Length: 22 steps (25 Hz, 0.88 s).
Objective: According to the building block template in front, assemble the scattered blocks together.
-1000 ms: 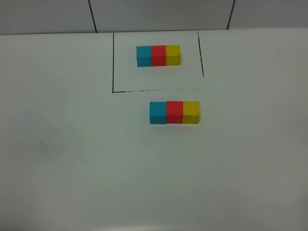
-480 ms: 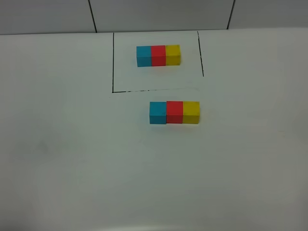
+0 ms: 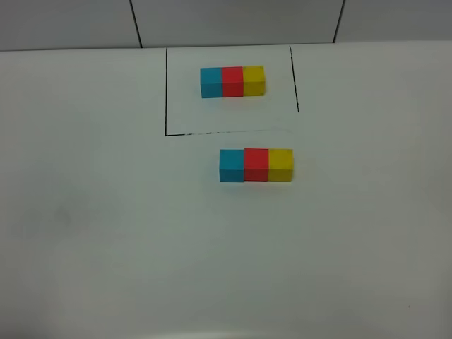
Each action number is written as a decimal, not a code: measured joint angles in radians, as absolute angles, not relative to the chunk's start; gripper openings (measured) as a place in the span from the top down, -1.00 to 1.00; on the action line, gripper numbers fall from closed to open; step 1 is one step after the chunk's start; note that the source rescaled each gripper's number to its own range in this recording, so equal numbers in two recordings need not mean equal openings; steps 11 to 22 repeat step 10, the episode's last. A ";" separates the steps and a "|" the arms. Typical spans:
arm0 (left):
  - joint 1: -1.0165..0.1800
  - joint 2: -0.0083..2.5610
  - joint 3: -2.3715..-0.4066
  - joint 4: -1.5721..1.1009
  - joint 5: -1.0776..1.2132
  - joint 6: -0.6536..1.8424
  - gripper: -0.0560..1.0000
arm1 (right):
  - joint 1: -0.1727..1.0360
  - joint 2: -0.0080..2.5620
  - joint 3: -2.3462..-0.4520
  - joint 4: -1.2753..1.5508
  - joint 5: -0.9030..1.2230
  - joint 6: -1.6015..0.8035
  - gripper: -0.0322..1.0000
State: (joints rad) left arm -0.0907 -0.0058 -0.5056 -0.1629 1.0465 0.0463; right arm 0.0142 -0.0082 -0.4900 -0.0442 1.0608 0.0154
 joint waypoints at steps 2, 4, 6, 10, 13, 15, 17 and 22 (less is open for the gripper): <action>-0.091 -0.006 -0.506 -0.163 1.047 0.046 0.20 | 0.014 -0.008 -0.490 -0.044 1.061 0.015 -0.37; -0.091 -0.006 -0.506 -0.163 1.047 0.046 0.20 | 0.014 -0.008 -0.490 -0.044 1.061 0.015 -0.37; -0.091 -0.006 -0.506 -0.163 1.047 0.046 0.20 | 0.014 -0.008 -0.490 -0.044 1.061 0.015 -0.37; -0.091 -0.006 -0.506 -0.163 1.047 0.046 0.20 | 0.014 -0.008 -0.490 -0.044 1.061 0.015 -0.37; -0.091 -0.006 -0.506 -0.163 1.047 0.046 0.20 | 0.014 -0.008 -0.490 -0.044 1.061 0.015 -0.37; -0.091 -0.006 -0.506 -0.163 1.047 0.046 0.20 | 0.014 -0.008 -0.490 -0.044 1.061 0.015 -0.37; -0.091 -0.006 -0.506 -0.163 1.047 0.046 0.20 | 0.014 -0.008 -0.490 -0.044 1.061 0.015 -0.37; -0.091 -0.006 -0.506 -0.163 1.047 0.046 0.20 | 0.014 -0.008 -0.490 -0.044 1.061 0.015 -0.37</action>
